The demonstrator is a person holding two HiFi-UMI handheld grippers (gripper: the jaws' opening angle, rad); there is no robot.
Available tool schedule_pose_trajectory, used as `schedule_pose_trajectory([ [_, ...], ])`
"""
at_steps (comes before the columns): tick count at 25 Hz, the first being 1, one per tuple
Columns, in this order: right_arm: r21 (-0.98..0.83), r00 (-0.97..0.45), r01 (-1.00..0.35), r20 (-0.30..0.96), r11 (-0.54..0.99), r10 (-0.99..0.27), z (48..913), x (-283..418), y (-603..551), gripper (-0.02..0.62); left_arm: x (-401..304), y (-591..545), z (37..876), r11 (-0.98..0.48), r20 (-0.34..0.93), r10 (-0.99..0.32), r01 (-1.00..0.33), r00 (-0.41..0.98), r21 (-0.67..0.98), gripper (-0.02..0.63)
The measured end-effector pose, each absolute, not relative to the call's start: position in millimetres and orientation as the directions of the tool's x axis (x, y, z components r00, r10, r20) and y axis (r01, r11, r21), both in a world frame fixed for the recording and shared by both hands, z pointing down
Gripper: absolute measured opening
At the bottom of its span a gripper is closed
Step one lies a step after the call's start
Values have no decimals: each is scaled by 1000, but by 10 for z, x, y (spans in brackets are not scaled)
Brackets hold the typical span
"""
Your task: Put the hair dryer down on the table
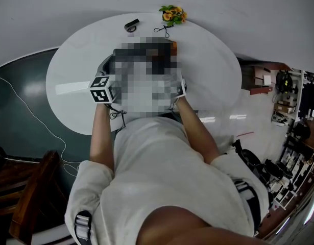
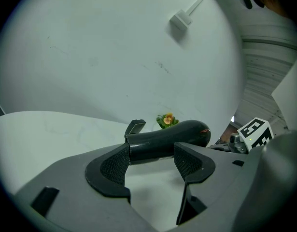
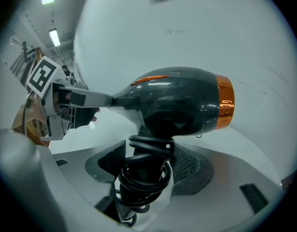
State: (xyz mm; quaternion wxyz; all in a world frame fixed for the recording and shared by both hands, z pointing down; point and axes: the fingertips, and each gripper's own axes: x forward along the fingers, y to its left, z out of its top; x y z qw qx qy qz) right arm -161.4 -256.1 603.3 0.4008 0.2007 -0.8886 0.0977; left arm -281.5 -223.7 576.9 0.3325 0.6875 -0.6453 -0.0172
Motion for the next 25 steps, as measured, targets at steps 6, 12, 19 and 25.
schedule_pose_trajectory([
  [6,-39,-568,-450,783,892,-253,6147,-1655,-2682,279,-2875,-2386,5930,66,420,-889,-856,183,513,302],
  [12,-59,-549,-467,801,882,-237,6210,-1686,-2763,279,-2916,-2498,6027,74,431,-881,-843,196,533,302],
  [19,-81,-521,-481,827,873,-211,6338,-1706,-2853,279,-2945,-2610,6203,94,450,-869,-823,207,560,302],
  [25,-95,-499,-486,846,869,-187,6439,-1745,-2889,279,-2992,-2646,6334,120,467,-859,-806,208,580,301],
])
